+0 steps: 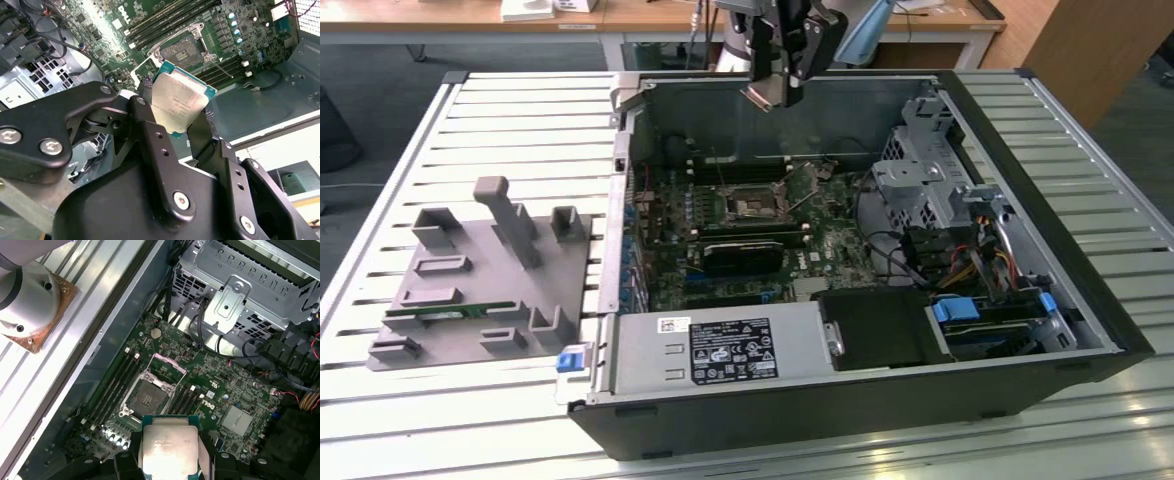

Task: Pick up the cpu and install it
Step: 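Place the cpu into insertion slot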

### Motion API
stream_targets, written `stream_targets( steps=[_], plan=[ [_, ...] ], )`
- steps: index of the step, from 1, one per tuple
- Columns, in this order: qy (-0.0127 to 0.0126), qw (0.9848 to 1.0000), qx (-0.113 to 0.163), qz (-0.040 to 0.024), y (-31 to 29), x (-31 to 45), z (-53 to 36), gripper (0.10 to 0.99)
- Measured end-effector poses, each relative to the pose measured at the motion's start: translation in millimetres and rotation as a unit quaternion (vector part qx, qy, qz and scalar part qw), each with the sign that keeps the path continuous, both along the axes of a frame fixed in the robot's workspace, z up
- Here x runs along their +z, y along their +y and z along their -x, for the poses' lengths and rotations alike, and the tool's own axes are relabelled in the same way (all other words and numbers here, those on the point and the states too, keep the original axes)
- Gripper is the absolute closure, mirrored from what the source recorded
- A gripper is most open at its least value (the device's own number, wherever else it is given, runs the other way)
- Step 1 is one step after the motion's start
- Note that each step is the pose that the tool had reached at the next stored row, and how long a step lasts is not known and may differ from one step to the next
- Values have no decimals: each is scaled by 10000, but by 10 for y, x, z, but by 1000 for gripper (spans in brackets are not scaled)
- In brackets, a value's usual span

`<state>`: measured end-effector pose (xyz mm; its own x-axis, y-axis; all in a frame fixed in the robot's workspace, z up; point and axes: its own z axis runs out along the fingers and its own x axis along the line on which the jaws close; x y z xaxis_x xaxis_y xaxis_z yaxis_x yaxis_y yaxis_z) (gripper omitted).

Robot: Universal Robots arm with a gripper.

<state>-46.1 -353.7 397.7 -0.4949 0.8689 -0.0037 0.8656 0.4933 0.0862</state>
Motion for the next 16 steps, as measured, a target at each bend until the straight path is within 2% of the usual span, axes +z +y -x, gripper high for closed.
stream_targets(
  steps=[9, 16],
  plan=[
    [0, 9995, -312, 0, 0, -1, 0, 557],
    [0, 9977, -674, 1, 0, -3, 0, 557]
  ],
)
